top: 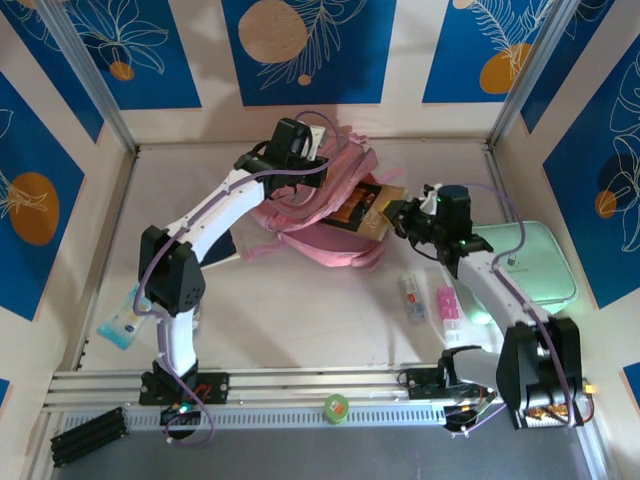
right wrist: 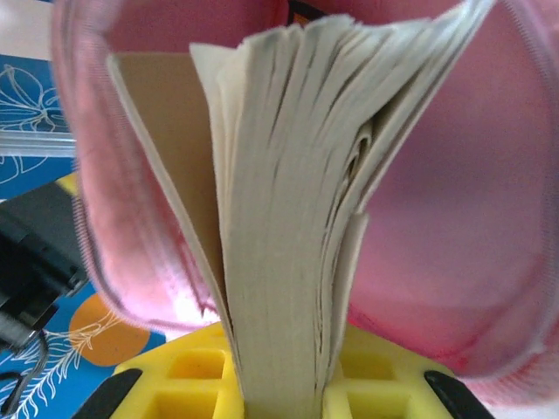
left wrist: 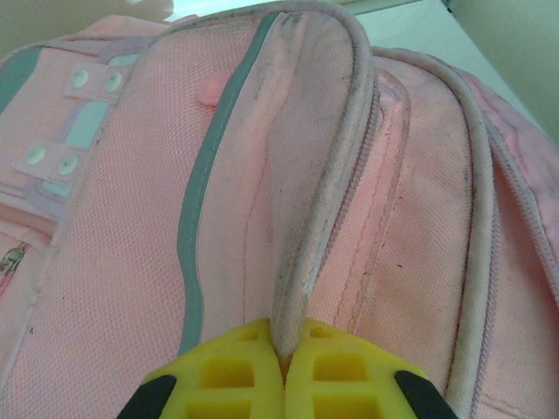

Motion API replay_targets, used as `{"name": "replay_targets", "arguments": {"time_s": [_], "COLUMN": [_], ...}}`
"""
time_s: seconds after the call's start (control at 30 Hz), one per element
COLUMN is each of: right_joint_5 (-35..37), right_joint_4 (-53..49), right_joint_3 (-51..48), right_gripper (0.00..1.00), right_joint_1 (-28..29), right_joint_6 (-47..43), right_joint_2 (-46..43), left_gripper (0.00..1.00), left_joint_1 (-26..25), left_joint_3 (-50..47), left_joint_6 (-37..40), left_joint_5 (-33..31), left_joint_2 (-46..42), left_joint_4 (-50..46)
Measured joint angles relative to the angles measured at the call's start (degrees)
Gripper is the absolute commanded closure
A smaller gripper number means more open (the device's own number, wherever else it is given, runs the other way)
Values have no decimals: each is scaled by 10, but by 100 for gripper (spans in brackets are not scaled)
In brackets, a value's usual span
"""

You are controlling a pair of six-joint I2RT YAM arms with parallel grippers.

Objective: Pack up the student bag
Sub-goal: Place the book in the student bag.

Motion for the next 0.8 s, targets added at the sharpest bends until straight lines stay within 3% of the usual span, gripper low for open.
{"name": "replay_targets", "arguments": {"time_s": [0.37, 0.8], "right_joint_5": [47, 100], "right_joint_4": [69, 35], "right_joint_3": [111, 120], "right_gripper": [93, 93], "right_joint_1": [26, 65], "right_joint_6": [64, 87], "right_joint_2": [132, 213], "left_gripper": [100, 100], "left_joint_1": [15, 21], "left_joint_3": [0, -3], "left_joint_6": [-34, -61], "left_joint_5": [49, 74], "left_joint_2": [0, 0], "left_joint_4": [9, 22]}}
